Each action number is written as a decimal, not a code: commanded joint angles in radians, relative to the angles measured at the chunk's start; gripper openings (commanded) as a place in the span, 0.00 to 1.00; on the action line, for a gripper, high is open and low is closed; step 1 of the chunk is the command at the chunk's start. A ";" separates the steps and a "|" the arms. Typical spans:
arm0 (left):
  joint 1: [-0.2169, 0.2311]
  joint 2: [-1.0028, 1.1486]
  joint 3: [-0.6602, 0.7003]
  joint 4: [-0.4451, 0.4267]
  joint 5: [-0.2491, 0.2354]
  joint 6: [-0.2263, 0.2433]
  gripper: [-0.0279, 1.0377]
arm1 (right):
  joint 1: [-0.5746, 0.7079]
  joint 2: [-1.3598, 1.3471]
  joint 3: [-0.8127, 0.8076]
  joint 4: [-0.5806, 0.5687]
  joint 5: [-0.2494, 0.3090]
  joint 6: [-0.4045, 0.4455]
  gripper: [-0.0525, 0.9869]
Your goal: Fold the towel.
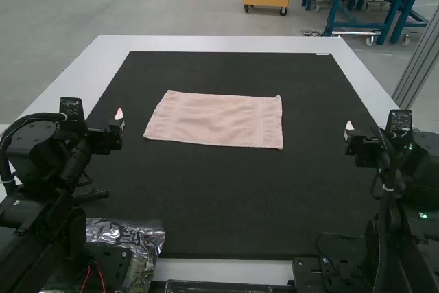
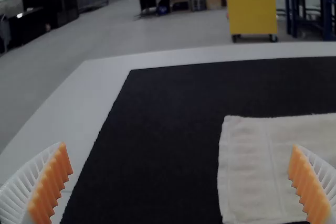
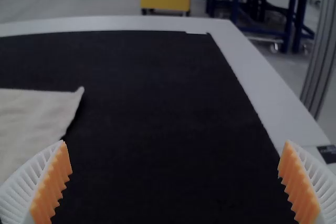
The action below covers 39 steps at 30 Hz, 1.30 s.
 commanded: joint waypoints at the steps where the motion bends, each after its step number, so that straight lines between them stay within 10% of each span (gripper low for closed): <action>1: 0.001 -0.007 -0.005 0.004 -0.009 -0.009 0.94 | -0.008 -0.010 -0.007 -0.019 0.016 -0.008 0.93; 11: 0.001 -0.007 -0.005 0.014 0.020 0.020 0.94 | -0.003 -0.009 -0.006 0.044 0.006 0.001 0.93; 14: 0.004 -0.007 -0.005 0.111 0.015 0.085 0.93 | -0.003 -0.010 -0.006 0.167 0.134 0.084 0.93; 17: 0.010 -0.007 -0.004 0.275 -0.121 0.097 0.93 | -0.003 -0.009 -0.006 0.351 0.277 0.130 0.93; 21: 0.010 -0.007 -0.005 0.452 -0.347 0.260 0.89 | -0.002 -0.010 -0.006 0.491 0.357 0.099 0.93; 25: 0.005 -0.007 -0.004 0.527 -0.301 0.378 0.85 | -0.002 -0.010 -0.007 0.535 0.329 -0.140 0.92; 29: 0.004 -0.007 -0.001 0.516 -0.220 0.516 0.87 | -0.003 -0.010 0.005 0.531 0.156 -0.298 0.92; 39: -0.030 0.097 0.285 0.303 -0.098 0.385 0.91 | -0.008 0.209 0.325 0.373 0.102 -0.043 0.92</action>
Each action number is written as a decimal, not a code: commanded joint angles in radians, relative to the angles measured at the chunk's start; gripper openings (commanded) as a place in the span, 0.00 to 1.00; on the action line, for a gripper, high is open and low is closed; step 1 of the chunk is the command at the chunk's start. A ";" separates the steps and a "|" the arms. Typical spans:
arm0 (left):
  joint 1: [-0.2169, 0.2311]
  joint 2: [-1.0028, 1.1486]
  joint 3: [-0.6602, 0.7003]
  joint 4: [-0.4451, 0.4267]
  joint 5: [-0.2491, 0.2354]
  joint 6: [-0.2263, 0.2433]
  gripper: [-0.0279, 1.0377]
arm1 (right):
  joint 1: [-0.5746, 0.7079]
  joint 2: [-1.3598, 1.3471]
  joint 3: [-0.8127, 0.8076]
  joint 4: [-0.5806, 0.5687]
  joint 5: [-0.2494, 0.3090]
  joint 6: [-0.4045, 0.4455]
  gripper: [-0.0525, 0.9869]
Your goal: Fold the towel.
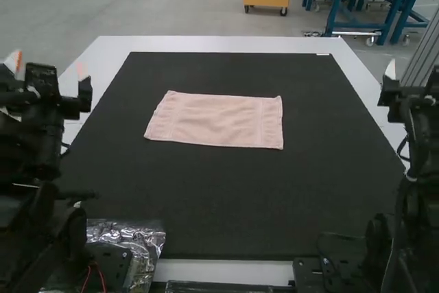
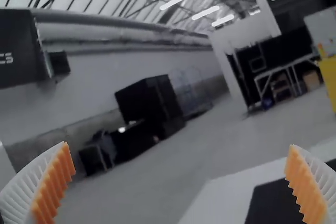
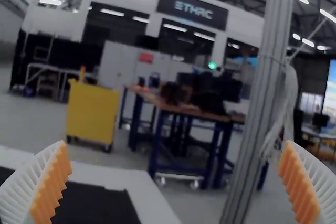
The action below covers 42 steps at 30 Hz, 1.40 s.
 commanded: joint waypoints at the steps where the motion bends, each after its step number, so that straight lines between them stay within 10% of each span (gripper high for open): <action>1: -0.029 0.109 0.152 -0.002 0.045 -0.071 0.91 | -0.009 0.165 0.166 0.002 -0.047 0.146 0.92; 11: -0.036 0.764 0.454 -0.101 0.046 -0.469 0.91 | 0.000 0.826 0.626 -0.306 -0.295 0.399 0.93; 16: 0.083 1.103 0.546 -0.225 0.284 -0.677 0.91 | 0.015 1.000 0.636 -0.364 -0.368 0.382 0.92; 24: 0.192 1.350 0.578 -0.136 0.555 -0.680 0.91 | 0.092 1.113 0.527 -0.329 -0.400 0.338 0.92; 42: 0.145 1.727 0.690 0.110 0.500 -0.493 0.91 | 0.368 1.503 0.565 -0.024 -0.216 0.340 0.92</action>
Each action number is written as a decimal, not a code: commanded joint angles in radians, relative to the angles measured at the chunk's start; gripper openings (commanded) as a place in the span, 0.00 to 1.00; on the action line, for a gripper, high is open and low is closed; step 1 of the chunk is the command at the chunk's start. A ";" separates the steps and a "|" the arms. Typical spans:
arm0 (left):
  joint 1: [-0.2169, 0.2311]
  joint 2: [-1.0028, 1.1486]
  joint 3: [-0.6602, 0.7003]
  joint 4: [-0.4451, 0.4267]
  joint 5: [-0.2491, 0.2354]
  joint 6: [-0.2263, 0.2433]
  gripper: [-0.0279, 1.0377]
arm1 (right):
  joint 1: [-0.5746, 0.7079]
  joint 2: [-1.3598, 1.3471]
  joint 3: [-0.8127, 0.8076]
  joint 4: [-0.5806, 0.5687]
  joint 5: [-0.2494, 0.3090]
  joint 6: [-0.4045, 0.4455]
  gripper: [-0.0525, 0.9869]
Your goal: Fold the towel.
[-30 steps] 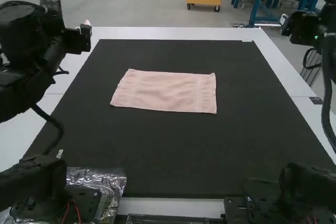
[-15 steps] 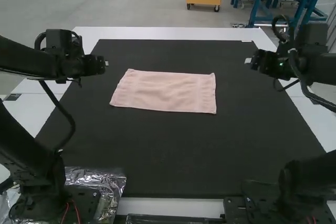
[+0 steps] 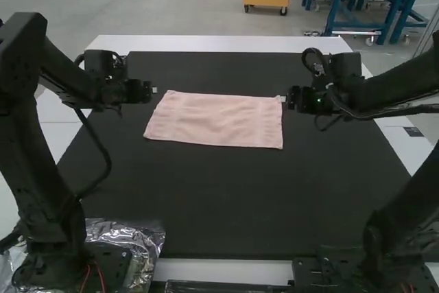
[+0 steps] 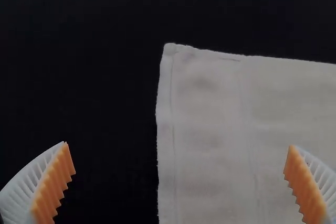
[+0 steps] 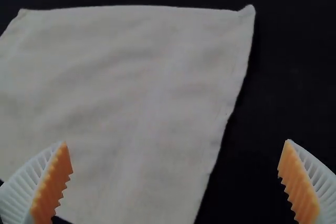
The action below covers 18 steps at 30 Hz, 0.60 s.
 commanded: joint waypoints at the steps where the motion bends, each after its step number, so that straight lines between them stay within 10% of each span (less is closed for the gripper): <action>1: -0.010 0.051 0.051 0.012 -0.019 0.076 0.91 | 0.025 0.076 0.051 0.041 0.051 -0.004 0.92; 18: -0.010 0.313 0.241 0.030 -0.028 0.134 0.91 | 0.035 0.424 0.248 0.166 0.086 -0.052 0.92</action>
